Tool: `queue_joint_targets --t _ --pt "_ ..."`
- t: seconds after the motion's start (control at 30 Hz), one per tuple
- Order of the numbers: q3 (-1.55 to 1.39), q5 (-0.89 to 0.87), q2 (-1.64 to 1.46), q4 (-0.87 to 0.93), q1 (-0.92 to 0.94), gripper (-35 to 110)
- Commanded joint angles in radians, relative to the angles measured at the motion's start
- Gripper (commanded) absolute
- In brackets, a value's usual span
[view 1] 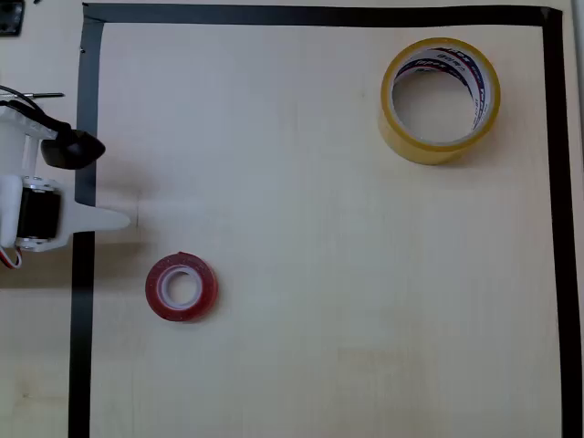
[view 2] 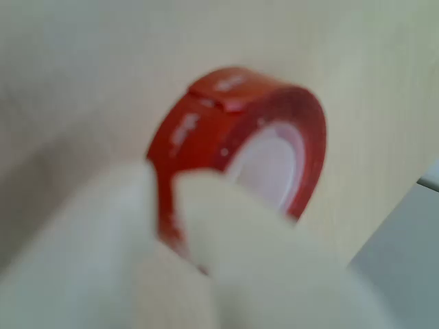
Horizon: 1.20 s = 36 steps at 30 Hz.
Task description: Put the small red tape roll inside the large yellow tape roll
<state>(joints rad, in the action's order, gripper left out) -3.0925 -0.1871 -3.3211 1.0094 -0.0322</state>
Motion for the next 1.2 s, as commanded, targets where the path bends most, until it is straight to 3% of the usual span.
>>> queue_joint_targets --t 0.0,0.63,0.93,1.17 --pt "0.018 0.009 -0.014 -0.008 -0.014 0" --pt "0.023 0.009 -0.014 -0.005 0.012 0" --pt "0.261 0.000 -0.014 0.167 0.098 0" --pt "0.330 0.008 0.060 0.189 0.137 0"
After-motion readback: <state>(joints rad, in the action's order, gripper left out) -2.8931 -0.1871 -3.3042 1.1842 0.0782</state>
